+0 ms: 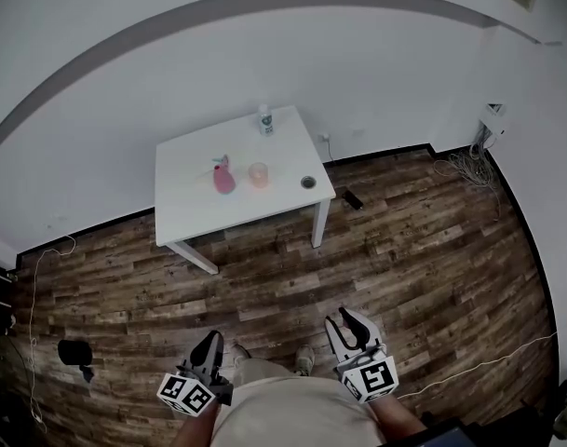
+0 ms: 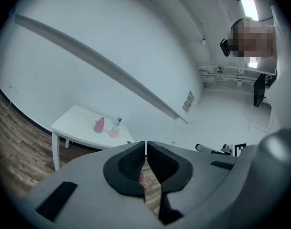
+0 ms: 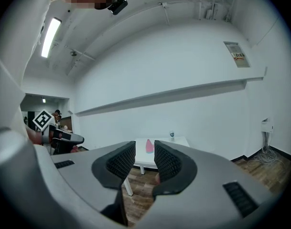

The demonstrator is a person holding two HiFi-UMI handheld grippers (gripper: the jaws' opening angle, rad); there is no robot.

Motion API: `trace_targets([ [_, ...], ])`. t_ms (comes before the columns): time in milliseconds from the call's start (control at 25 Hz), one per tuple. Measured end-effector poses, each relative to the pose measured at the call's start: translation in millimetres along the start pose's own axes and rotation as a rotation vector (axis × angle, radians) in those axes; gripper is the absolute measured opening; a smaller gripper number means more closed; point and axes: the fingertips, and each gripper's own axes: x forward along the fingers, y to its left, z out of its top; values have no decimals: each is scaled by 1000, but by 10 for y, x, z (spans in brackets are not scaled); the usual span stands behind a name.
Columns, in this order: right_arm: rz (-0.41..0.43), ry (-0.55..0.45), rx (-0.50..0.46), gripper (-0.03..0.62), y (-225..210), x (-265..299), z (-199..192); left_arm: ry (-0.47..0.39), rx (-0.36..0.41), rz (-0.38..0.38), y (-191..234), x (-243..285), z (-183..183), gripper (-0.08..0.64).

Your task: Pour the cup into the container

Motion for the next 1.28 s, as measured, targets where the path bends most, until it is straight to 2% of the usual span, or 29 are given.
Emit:
trace_targets([
  [240, 14, -11, 11, 109, -35, 66, 31, -9, -1, 46, -22, -76, 16, 11],
  [480, 26, 26, 14, 109, 12, 210, -71, 3, 7, 23, 6, -51, 43, 11],
  [720, 25, 49, 1, 109, 87, 487, -54, 10, -32, 30, 338, 88, 150, 11],
  [1080, -32, 57, -10, 109, 32, 962, 105, -2, -21, -1, 793, 430, 632, 11],
  [1280, -39, 54, -19, 109, 161, 1307, 205, 25, -12, -32, 1038, 541, 806, 11],
])
